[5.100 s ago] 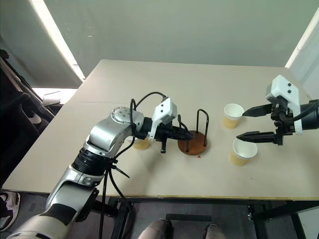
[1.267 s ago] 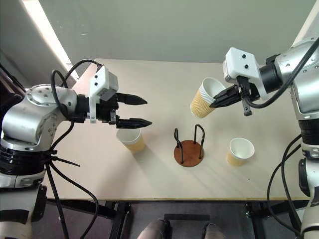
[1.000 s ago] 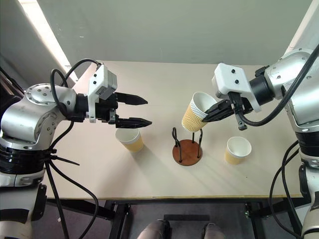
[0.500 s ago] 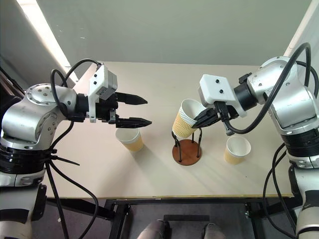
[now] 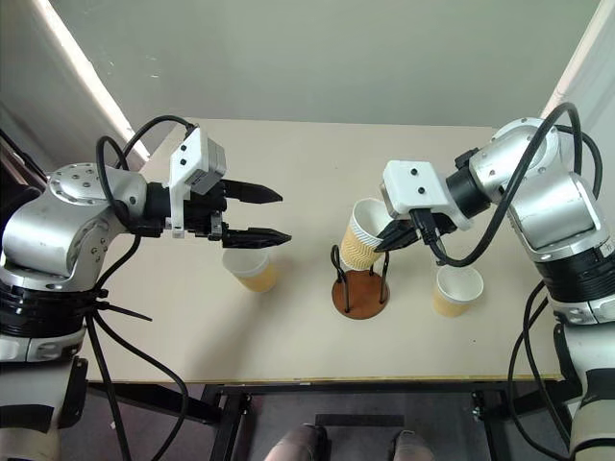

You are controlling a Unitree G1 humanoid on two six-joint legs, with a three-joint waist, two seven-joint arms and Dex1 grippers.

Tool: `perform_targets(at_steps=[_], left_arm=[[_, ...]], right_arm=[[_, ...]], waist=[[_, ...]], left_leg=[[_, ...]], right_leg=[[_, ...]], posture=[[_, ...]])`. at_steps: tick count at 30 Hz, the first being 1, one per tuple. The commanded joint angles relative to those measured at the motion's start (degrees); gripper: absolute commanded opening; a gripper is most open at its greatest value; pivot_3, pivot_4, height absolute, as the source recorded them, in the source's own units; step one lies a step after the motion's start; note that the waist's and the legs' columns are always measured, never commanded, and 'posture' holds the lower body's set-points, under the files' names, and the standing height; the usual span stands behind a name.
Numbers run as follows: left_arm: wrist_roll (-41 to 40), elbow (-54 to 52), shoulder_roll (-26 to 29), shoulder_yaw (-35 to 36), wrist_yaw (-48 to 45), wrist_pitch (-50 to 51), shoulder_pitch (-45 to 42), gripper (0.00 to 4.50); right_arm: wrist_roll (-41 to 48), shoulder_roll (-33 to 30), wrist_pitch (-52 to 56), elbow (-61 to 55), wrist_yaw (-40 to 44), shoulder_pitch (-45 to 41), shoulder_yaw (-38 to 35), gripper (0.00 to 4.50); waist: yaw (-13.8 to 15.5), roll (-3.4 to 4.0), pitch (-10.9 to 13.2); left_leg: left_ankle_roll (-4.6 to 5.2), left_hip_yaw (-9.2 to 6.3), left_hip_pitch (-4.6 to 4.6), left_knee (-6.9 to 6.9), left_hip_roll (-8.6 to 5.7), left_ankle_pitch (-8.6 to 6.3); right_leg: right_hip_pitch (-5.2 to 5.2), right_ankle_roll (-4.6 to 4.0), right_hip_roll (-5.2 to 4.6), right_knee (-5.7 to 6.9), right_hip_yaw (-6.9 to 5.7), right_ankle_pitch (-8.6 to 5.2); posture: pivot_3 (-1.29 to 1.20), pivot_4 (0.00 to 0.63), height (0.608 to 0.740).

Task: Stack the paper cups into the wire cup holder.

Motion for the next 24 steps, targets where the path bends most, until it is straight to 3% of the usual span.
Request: perform_targets(at_steps=[1, 5, 11, 24], left_arm=[[0.2, -1.7, 1.0, 0.8, 0.7, -0.5, -0.1, 4.06], [0.3, -1.8, 1.0, 0.6, 0.9, -0.5, 0.0, 4.06], [0.6, -2.4, 1.3, 0.2, 1.6, -0.3, 0.0, 4.06], [16.1, -12.0, 12.3, -7.7, 2.2, -9.6, 6.8, 4.06]], right_arm=[[-1.8, -0.1, -1.5, 0.3, -1.1, -0.3, -0.1, 0.20], [-2.2, 0.7, -1.7, 0.7, -1.7, -0.1, -0.4, 1.26], [-0.9, 2.4, 0.4, 1.1, -4.7, -0.2, -2.6, 3.41], [4.9, 0.5, 7.7, 1.9, -5.7, -0.8, -7.6, 3.41]], waist=[[0.0, 0.00, 0.0], [0.0, 0.00, 0.0], [0.0, 0.00, 0.0], [-0.1, -0.01, 0.0]], left_leg=[[0.00, 0.00, 0.00, 0.00, 0.00, 0.00], [0.00, 0.00, 0.01, -0.01, 0.01, 0.00], [0.00, -0.01, 0.02, -0.01, 0.01, -0.01], [-0.10, -0.04, 0.02, -0.05, 0.02, -0.05]], right_leg=[[0.00, 0.00, 0.00, 0.01, 0.00, 0.00], [0.00, 0.00, 0.00, 0.02, 0.00, 0.00], [0.00, 0.00, 0.00, 0.03, 0.00, 0.00], [-0.03, -0.30, 0.05, 0.03, 0.00, -0.18]], posture=[[0.00, 0.150, 0.740], [0.00, 0.150, 0.740], [0.00, 0.150, 0.740], [0.00, 0.150, 0.740]])
